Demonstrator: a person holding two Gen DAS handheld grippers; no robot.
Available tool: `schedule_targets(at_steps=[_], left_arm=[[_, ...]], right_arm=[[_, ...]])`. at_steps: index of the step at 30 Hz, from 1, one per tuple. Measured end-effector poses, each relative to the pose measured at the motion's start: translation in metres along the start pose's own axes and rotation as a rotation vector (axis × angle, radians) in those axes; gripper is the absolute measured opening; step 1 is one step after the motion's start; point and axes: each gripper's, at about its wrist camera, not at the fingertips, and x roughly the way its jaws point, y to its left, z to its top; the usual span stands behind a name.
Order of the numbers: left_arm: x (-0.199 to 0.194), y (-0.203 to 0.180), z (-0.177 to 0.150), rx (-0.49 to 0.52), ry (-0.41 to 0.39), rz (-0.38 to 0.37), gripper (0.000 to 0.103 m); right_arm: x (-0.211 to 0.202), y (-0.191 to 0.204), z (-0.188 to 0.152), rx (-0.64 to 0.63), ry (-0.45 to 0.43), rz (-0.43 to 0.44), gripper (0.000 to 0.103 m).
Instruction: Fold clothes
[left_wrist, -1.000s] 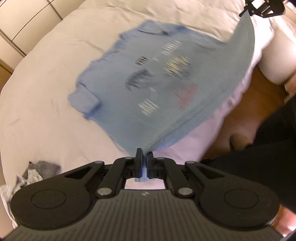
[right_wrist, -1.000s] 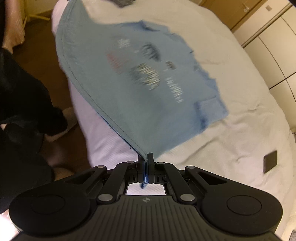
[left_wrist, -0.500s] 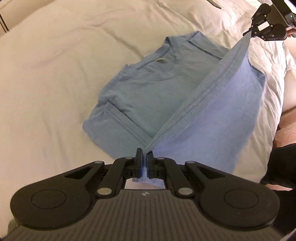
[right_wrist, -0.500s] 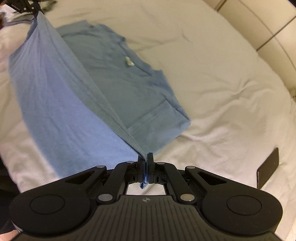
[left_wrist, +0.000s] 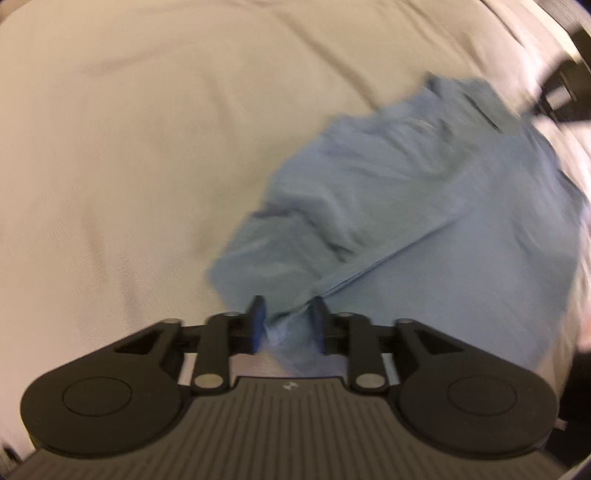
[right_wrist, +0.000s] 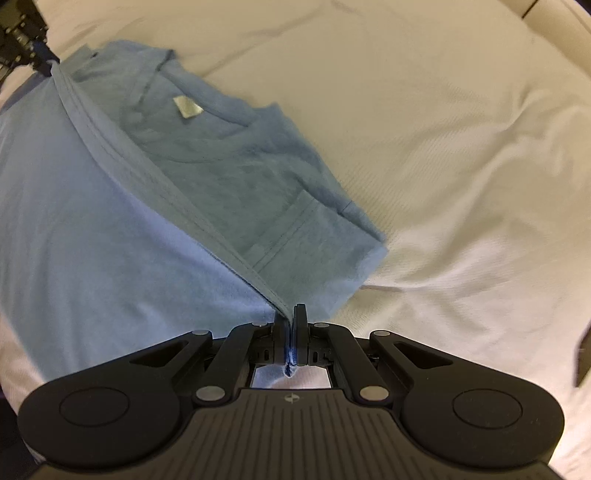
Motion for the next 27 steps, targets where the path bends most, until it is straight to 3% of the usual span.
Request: schedule_targets(at_steps=[4,6,9,19,23,27], left_arm=[[-0.017,0.016,-0.015,-0.149,-0.052,0.037,0.024],[-0.026,0.022,-0.024,-0.215,-0.073,0.044,0.024],[-0.03,0.021,-0.033,-0.26,-0.075,0.014,0.026],[-0.008,-0.004,-0.022,-0.213,-0.045,0.003,0.025],[-0.007,-0.015,-0.018,-0.168,-0.034,0.02,0.005],[-0.008,-0.019,-0.016,-0.147,-0.031,0.043,0.002]], right_arm=[[0.01,-0.015,0.002,0.082,-0.043,-0.07,0.008],[0.005,-0.024,0.0,0.148,-0.081,-0.073,0.017],[0.001,-0.026,-0.011,0.185,-0.097,-0.047,0.018],[0.005,-0.032,-0.042,0.319,-0.143,0.027,0.021],[0.009,-0.037,-0.049,0.363,-0.168,0.044,0.025],[0.01,-0.043,-0.052,0.428,-0.213,0.074,0.025]])
